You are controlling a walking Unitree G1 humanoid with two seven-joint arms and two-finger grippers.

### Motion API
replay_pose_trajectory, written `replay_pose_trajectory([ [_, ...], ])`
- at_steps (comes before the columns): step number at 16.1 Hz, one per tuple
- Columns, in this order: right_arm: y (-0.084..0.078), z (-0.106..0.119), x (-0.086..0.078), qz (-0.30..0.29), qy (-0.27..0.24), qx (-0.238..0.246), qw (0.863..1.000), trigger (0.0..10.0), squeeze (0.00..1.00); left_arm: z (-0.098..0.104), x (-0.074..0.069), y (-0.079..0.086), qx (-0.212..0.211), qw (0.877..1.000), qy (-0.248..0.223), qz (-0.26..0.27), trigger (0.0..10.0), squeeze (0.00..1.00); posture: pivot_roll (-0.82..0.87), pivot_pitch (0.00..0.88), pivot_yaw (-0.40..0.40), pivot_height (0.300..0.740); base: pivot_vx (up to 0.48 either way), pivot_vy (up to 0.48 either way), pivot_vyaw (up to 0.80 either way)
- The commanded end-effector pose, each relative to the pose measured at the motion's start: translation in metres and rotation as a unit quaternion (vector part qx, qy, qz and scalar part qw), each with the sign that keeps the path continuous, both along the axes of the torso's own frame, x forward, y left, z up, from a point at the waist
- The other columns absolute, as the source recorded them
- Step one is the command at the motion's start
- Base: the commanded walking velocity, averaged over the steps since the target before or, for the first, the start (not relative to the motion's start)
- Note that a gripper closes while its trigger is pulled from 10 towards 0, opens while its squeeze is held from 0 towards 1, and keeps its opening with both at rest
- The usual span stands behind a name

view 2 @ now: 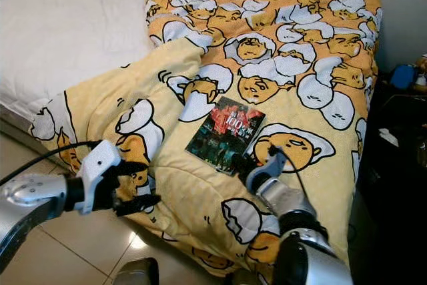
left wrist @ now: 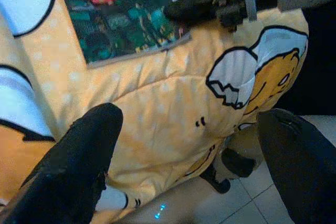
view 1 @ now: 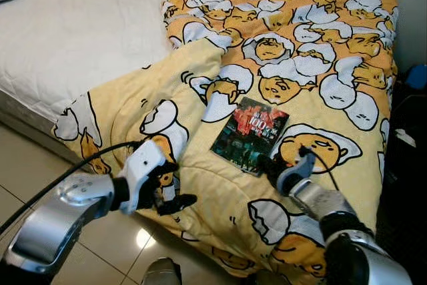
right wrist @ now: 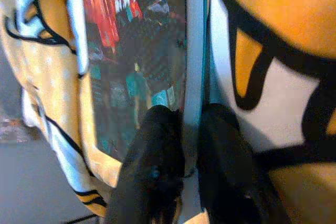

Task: Clean up the room

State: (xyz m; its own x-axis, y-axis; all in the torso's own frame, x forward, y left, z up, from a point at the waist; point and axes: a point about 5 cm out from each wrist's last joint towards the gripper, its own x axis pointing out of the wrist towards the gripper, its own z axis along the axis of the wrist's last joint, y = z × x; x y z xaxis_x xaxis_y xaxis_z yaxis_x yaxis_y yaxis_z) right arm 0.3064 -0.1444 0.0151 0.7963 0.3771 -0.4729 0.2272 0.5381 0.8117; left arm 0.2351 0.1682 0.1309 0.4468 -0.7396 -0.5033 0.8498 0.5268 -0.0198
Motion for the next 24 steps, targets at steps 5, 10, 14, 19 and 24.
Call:
replay_pose_trajectory([
  [5, 0.008, -0.003, 0.004, -0.010, 0.014, -0.020, 1.000, 10.0, 1.00, 0.001, -0.003, 0.003, 0.006, 1.000, 0.003, 0.000, 10.0, 0.00, 0.25, 0.129, -0.012, 0.740, 0.000, 0.000, 0.00],
  [10, 0.015, -0.013, -0.001, -0.013, 0.043, -0.061, 0.997, 10.0, 0.00, 0.000, -0.007, 0.004, 0.012, 1.000, 0.010, -0.002, 10.0, 0.00, 0.26, 0.140, -0.013, 0.740, 0.000, 0.000, 0.00],
  [14, 0.024, -0.019, -0.006, 0.001, 0.043, -0.076, 0.996, 10.0, 0.00, -0.002, -0.006, 0.001, 0.015, 1.000, 0.013, -0.007, 10.0, 0.00, 0.26, 0.142, -0.002, 0.740, 0.000, 0.000, 0.00],
  [19, 0.034, 0.012, 0.020, -0.057, -0.046, 0.039, 0.997, 2.3, 0.00, -0.001, -0.004, 0.000, 0.013, 1.000, 0.011, -0.009, 10.0, 0.00, 0.26, 0.138, 0.003, 0.740, 0.000, 0.000, 0.00],
  [24, 0.043, 0.019, 0.024, -0.052, -0.063, 0.058, 0.995, 0.0, 0.00, -0.001, -0.004, -0.001, 0.011, 1.000, 0.011, -0.008, 10.0, 0.00, 0.26, 0.137, -0.001, 0.740, 0.000, 0.000, 0.00],
])
